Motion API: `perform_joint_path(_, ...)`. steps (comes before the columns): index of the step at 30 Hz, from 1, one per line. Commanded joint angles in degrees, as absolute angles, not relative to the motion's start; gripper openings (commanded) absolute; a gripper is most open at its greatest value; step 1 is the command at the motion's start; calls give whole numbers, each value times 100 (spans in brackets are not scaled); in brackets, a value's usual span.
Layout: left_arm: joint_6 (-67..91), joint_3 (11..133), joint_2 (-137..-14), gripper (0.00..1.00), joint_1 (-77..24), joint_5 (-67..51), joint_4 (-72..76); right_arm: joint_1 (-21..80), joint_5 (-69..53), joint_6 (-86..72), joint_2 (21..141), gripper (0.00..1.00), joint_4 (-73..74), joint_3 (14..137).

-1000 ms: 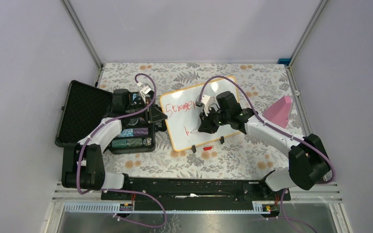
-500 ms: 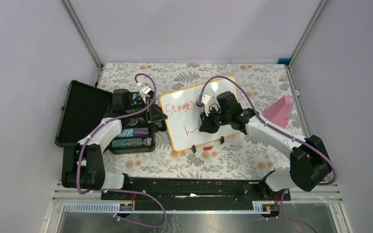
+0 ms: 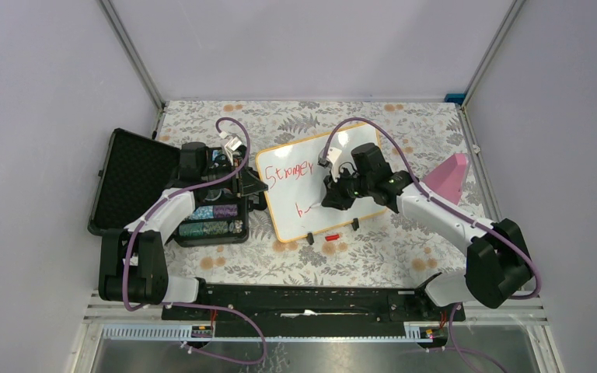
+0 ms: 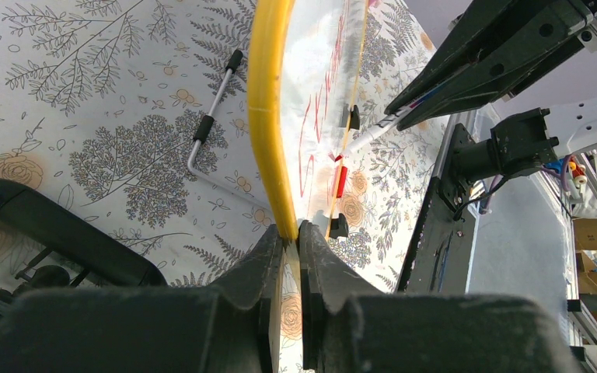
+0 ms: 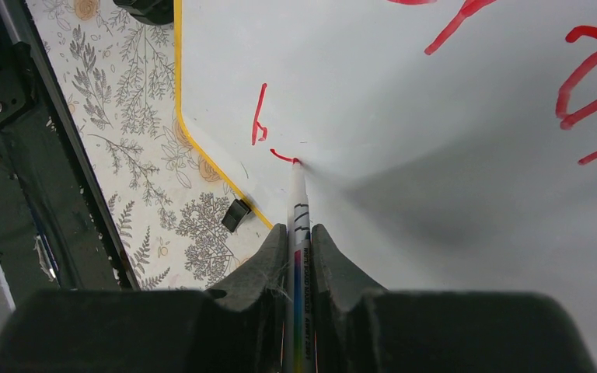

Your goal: Write a sentence on the whiteboard

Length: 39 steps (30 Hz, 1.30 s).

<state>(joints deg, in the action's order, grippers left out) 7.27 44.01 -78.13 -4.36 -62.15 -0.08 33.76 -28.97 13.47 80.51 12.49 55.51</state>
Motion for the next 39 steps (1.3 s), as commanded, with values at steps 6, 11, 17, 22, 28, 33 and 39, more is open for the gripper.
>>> perform_joint_path(6, 325, 4527, -7844, 0, -457, -6090, 9, 3320, -2854, 1327, 8214, 0, 1011, 5889)
perform_joint_path(11, 318, 4533, -7857, 0, -457, -6086, 9, 3386, -2867, 1329, 8255, 0, 1006, 5863)
perform_joint_path(17, 315, 4526, -7851, 0, -457, -6087, 9, 3518, -2869, 1369, 8297, 0, 1019, 5777)
perform_joint_path(22, 308, 4531, -7845, 0, -457, -6088, 9, 3555, -2869, 1404, 8303, 0, 1028, 5735)
perform_joint_path(28, 309, 4520, -7840, 0, -457, -6089, 9, 3574, -2847, 1496, 8313, 0, 1118, 5681)
perform_joint_path(33, 299, 4533, -7848, 0, -457, -6079, 9, 3576, -2855, 1554, 8273, 0, 1148, 5605)
perform_joint_path(39, 294, 4536, -7857, 0, -457, -6075, 9, 3577, -2868, 1594, 8246, 0, 1187, 5555)
